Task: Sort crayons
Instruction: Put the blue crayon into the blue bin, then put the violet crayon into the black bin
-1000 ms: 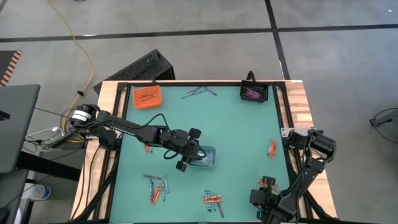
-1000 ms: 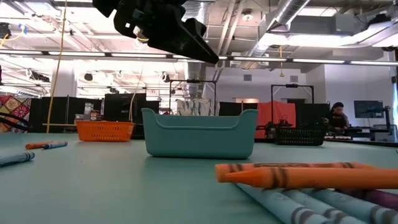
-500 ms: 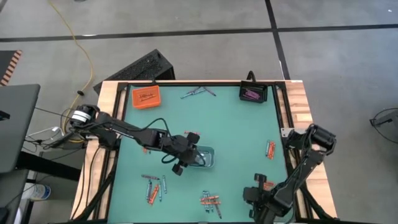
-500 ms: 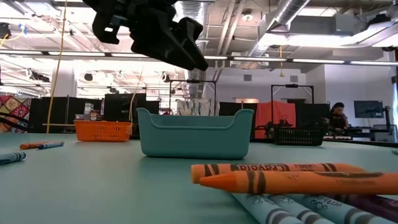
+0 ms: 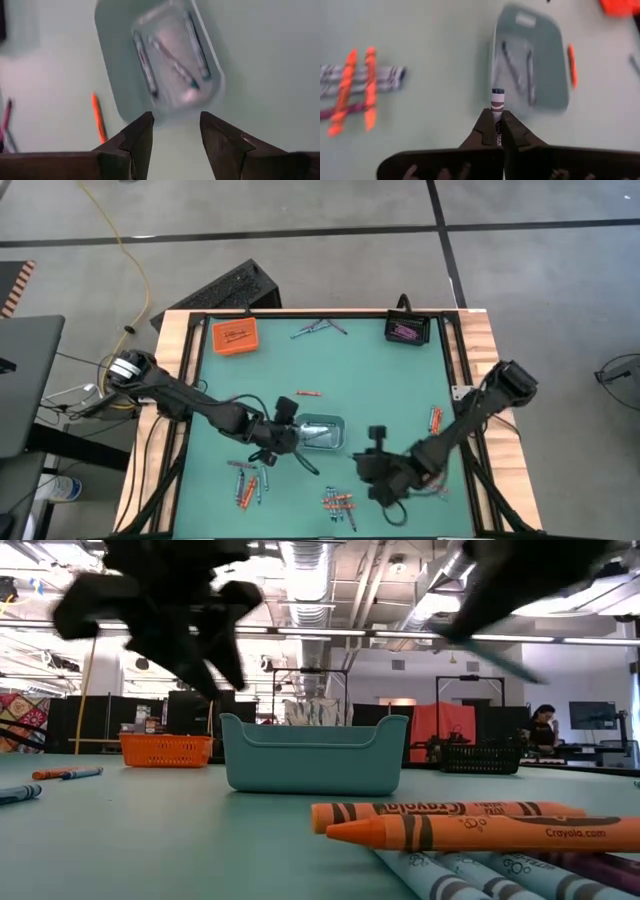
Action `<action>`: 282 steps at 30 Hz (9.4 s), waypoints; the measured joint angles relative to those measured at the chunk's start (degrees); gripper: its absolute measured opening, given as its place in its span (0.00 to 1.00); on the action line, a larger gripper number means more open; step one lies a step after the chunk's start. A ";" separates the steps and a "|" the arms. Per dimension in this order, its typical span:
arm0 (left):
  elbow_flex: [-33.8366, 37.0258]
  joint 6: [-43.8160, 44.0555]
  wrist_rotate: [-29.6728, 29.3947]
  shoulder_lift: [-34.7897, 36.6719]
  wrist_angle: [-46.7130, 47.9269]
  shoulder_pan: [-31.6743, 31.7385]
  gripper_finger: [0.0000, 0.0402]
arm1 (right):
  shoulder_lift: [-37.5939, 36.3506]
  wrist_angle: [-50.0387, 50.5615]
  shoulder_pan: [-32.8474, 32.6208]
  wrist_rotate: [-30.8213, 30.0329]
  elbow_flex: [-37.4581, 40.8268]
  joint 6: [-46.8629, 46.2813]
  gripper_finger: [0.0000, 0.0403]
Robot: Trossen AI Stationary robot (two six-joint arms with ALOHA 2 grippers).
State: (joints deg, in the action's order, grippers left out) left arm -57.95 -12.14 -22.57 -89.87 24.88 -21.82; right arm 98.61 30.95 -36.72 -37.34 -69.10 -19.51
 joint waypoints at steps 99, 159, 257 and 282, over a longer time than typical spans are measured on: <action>12.73 48.82 -0.66 11.93 16.52 -26.35 0.00 | 2.56 -19.81 25.71 34.48 -1.03 26.87 0.27; 8.70 -19.28 21.25 16.57 -51.86 9.67 0.00 | -16.81 -46.38 16.21 27.41 4.79 45.05 0.27; 24.13 -1.22 3.64 13.86 -41.81 0.35 0.38 | -8.56 8.31 93.90 35.71 4.84 56.01 0.00; 24.13 12.14 -6.75 13.86 -42.22 -10.32 0.38 | -2.37 -2.17 88.55 38.40 -0.96 40.65 0.34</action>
State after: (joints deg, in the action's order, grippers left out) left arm -33.82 0.00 -29.32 -76.01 -17.34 -32.14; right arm 96.24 28.78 51.83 1.06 -70.06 21.13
